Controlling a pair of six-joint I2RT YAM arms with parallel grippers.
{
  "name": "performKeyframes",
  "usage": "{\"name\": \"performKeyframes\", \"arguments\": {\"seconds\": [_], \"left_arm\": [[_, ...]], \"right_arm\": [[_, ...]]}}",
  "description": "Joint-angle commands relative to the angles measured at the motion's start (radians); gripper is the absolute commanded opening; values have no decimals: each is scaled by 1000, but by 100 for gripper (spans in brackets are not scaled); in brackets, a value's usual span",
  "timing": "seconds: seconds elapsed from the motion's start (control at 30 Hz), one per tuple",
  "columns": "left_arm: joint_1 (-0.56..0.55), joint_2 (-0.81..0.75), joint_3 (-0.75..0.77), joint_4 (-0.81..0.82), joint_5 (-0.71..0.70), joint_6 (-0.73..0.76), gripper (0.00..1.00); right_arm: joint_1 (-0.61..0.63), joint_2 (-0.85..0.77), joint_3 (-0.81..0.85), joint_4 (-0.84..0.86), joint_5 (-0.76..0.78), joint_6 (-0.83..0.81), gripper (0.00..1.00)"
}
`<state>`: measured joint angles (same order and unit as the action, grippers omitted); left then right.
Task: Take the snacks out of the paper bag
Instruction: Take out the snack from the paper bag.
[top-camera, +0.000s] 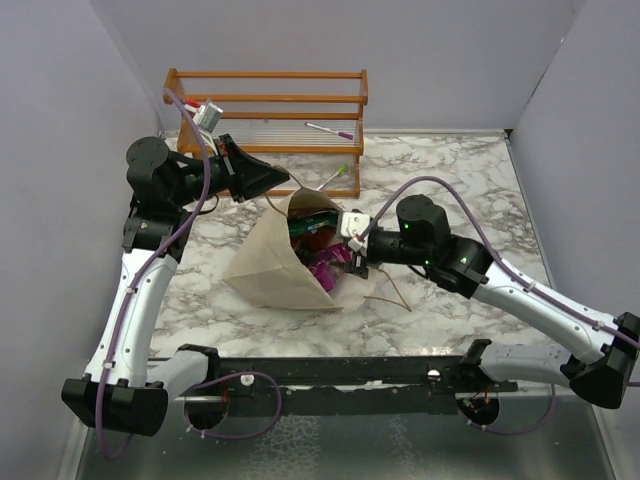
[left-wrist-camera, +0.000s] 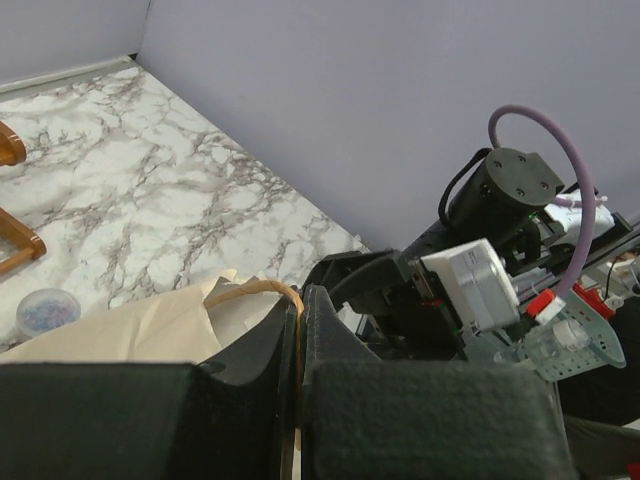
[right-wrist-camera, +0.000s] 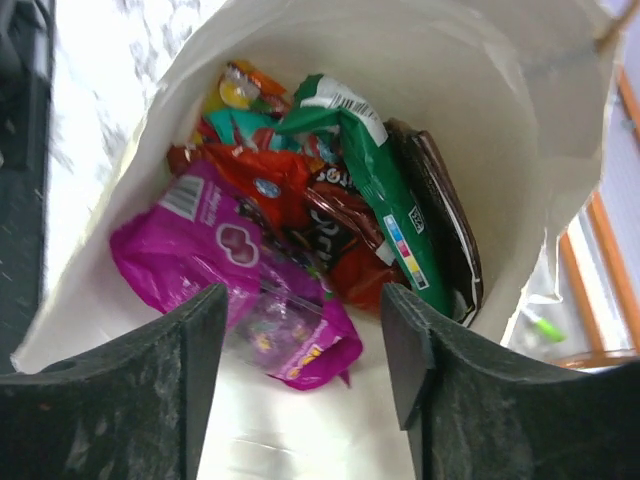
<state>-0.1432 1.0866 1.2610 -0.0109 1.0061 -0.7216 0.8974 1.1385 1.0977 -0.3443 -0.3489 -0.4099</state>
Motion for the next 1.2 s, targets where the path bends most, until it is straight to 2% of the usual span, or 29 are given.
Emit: {"name": "performKeyframes", "arguments": {"seconds": [0.0, 0.1, 0.27, 0.4, 0.5, 0.57, 0.83, 1.0, 1.07, 1.17], "left_arm": [[5, -36, 3, -9, 29, 41, 0], [5, -37, 12, -32, 27, 58, 0], [5, -35, 31, -63, 13, 79, 0], [5, -32, 44, -83, 8, 92, 0], [5, -31, 61, -123, -2, 122, 0], [5, -30, 71, -142, -7, 138, 0], [5, -19, 89, -225, -39, 209, 0], [5, -20, 117, -232, -45, 218, 0], [5, -19, 122, -233, -47, 215, 0], [5, -14, 125, -222, -46, 203, 0]], "right_arm": [[3, -18, -64, 112, -43, -349, 59], [3, 6, -68, 103, -35, -451, 57], [3, 60, -81, 160, 42, -510, 55], [3, 102, -48, 88, 13, -544, 54], [3, 123, -16, -68, -56, -571, 63], [3, 123, -8, -119, -37, -545, 66], [2, 37, -38, -207, -172, -496, 85], [2, 92, -2, -268, -235, -508, 90], [2, 123, 16, -276, -261, -519, 99], [2, 155, 22, -249, -261, -533, 99]]}}
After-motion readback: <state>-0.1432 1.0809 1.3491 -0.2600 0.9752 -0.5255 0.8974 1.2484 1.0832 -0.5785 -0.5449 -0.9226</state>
